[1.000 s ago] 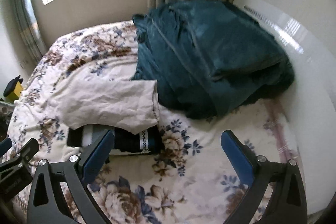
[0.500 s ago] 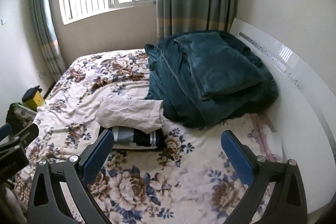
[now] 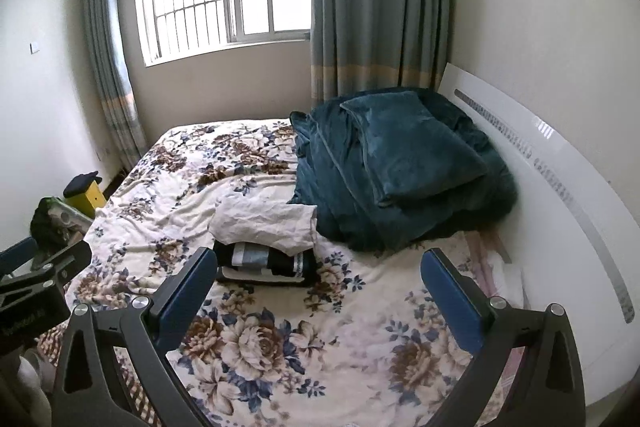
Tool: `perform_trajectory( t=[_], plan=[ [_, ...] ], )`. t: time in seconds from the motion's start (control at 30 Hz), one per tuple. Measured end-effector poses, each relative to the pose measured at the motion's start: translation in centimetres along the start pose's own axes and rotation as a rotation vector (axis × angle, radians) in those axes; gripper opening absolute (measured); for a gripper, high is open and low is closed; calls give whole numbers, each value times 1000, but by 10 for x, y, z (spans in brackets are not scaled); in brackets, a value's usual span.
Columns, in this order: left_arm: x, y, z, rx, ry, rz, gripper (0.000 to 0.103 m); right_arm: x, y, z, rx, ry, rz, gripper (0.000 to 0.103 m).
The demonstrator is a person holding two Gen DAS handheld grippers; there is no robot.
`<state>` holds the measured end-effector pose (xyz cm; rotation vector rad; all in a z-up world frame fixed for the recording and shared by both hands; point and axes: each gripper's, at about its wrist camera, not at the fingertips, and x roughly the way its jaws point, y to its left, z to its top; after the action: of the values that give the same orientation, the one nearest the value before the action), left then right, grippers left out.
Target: Fold small clothes
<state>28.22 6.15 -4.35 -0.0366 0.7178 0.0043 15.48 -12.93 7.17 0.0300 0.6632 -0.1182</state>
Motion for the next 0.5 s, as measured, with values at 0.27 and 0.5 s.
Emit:
perform_trajectory(
  t=[0.27, 0.5],
  plan=[
    [-13, -7, -4, 7, 6, 10, 103, -22, -5, -3, 6, -7, 27, 103],
    [-16, -14, -4, 13, -4, 18, 103, -22, -11, -2, -14, -7, 25, 103]
  ],
)
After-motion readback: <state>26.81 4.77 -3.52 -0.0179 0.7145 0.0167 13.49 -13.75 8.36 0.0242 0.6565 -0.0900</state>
